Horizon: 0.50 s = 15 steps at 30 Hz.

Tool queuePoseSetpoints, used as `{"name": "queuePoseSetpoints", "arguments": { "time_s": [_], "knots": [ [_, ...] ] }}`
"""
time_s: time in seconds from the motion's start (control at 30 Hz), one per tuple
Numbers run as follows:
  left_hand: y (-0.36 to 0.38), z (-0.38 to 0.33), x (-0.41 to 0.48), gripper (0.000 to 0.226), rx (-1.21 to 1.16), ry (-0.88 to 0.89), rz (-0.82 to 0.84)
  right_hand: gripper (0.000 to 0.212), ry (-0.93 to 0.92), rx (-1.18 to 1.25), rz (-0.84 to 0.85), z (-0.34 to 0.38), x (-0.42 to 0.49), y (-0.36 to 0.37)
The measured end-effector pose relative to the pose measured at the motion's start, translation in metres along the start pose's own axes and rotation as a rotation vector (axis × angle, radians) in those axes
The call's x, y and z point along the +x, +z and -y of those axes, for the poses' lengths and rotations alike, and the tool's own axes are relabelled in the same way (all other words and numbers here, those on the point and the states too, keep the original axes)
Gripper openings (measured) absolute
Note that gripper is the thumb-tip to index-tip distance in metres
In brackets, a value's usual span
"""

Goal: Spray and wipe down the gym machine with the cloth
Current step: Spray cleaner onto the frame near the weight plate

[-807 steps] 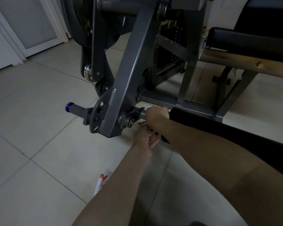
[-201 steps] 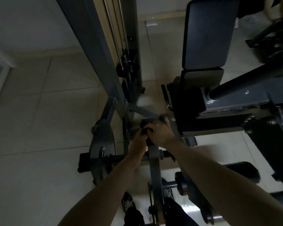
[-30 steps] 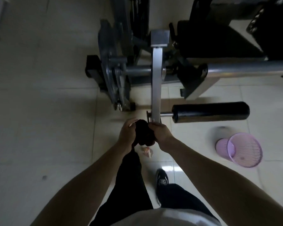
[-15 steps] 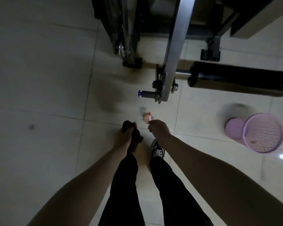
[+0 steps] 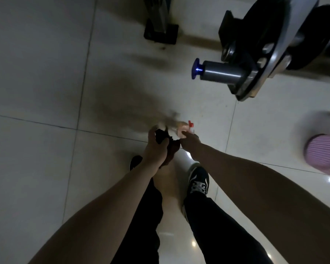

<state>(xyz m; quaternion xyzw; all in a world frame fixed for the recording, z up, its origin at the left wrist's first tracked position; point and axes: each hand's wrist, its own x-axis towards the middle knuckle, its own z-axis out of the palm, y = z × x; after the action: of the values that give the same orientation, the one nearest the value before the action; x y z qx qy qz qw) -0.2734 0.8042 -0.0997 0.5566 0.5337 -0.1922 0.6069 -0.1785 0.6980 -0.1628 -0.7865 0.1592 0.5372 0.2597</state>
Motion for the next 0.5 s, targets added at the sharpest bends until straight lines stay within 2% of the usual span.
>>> {"name": "queuePoseSetpoints", "arguments": {
  "time_s": [0.1, 0.23, 0.33, 0.43, 0.5],
  "knots": [
    [-0.001, 0.01, 0.017, 0.037, 0.093, 0.094, -0.036, 0.03, -0.037, -0.059, -0.186, -0.008, 0.023, 0.006],
    [-0.011, 0.012, 0.022, 0.027, 0.22, 0.197, -0.029, 0.025, -0.144, -0.174, -0.381, -0.021, 0.011, 0.005],
    [-0.019, 0.008, 0.015, 0.03, 0.342, 0.23, -0.013, 0.025, -0.346, -0.398, -0.396, -0.021, -0.025, 0.002],
    [-0.028, -0.004, -0.005, 0.034, 0.449, 0.269, 0.013, 0.026, -0.545, -0.39, -0.395, -0.008, -0.083, -0.002],
    [-0.037, -0.018, -0.032, 0.052, 0.693, 0.272, 0.096, 0.024, -0.651, -0.373, -0.386, 0.003, -0.129, -0.006]
  ]
}}
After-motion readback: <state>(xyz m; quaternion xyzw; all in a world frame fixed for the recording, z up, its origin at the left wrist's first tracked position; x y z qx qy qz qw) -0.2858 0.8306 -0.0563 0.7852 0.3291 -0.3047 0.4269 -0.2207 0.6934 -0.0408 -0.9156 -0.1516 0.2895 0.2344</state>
